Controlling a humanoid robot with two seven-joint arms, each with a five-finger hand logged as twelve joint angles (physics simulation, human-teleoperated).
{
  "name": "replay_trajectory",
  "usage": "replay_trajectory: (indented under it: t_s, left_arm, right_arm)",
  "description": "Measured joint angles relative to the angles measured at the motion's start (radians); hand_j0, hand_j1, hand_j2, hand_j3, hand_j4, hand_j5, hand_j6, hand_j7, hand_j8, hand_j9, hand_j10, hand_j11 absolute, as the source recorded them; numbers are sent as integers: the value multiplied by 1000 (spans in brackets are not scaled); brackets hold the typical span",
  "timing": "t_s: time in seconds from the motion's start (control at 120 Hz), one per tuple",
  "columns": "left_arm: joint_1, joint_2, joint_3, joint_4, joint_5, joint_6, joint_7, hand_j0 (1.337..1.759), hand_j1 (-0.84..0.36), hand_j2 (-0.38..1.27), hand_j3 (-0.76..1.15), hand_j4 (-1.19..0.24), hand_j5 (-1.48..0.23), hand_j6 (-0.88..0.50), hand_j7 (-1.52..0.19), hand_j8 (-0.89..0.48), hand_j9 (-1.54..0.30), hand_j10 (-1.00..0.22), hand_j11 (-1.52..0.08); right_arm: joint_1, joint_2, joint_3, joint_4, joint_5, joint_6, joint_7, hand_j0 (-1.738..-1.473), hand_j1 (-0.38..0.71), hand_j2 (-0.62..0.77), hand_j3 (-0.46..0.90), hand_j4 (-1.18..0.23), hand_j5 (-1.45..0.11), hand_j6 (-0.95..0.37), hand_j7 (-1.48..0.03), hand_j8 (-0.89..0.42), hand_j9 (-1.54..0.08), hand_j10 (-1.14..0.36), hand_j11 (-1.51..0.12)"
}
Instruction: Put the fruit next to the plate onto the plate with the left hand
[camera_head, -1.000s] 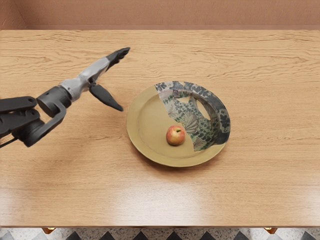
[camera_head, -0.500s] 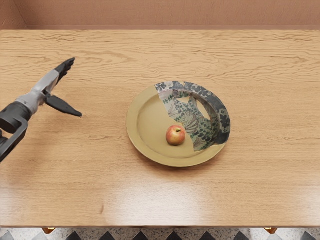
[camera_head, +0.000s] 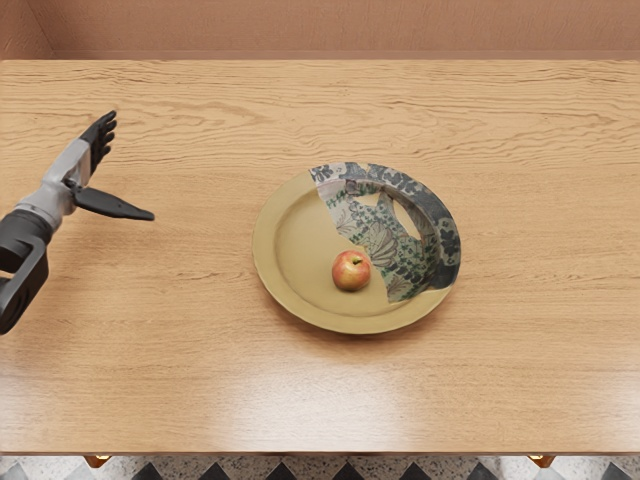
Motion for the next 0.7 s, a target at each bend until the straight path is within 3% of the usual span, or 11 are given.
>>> replay_trajectory:
  t_s: [0.7]
  left_arm:
    - [3,1,0,2,-4,1,0,1658,330,7,0,-17,-23,-18,-23,-17,-23,-17,-23]
  right_arm:
    - [0,0,0,0,0,0,0,-1658,-349,0,0,0,0,-1,0,0,0,0,0]
